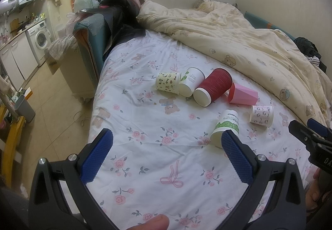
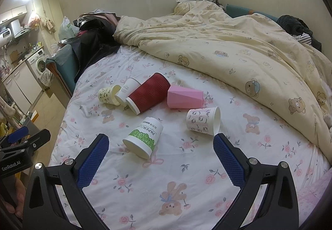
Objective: Flip cup upside down
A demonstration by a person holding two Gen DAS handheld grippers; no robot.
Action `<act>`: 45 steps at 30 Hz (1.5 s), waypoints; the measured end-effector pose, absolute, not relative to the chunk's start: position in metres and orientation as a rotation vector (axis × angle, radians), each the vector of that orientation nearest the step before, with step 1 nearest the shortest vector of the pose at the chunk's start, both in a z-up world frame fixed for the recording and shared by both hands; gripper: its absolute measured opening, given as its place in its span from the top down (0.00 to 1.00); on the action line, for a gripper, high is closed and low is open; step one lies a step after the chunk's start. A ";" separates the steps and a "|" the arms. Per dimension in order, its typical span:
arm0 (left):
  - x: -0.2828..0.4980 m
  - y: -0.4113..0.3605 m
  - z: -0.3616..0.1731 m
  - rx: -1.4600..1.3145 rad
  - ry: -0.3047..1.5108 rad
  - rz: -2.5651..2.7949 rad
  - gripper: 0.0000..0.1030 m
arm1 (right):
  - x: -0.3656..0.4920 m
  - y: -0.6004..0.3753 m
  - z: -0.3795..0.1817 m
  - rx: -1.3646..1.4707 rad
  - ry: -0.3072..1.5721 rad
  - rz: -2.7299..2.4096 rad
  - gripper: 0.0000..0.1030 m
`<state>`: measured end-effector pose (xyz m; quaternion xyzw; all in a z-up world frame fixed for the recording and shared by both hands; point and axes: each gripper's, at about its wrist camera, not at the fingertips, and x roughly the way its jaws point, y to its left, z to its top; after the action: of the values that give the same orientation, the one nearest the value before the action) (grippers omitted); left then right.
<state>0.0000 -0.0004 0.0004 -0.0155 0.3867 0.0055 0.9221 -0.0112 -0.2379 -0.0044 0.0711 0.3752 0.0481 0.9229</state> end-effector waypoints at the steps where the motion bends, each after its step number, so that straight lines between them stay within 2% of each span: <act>1: 0.000 0.000 0.000 -0.031 0.794 0.012 0.00 | -0.011 -0.238 -0.004 0.147 0.771 0.099 0.00; 45: -0.006 0.004 0.000 -0.038 0.794 0.009 0.00 | -0.012 -0.238 -0.007 0.161 0.768 0.097 0.00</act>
<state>-0.0059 0.0041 0.0005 -0.0185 0.3866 0.0044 0.9220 -0.0116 -0.2376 -0.0066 0.0782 0.3740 0.0475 0.9229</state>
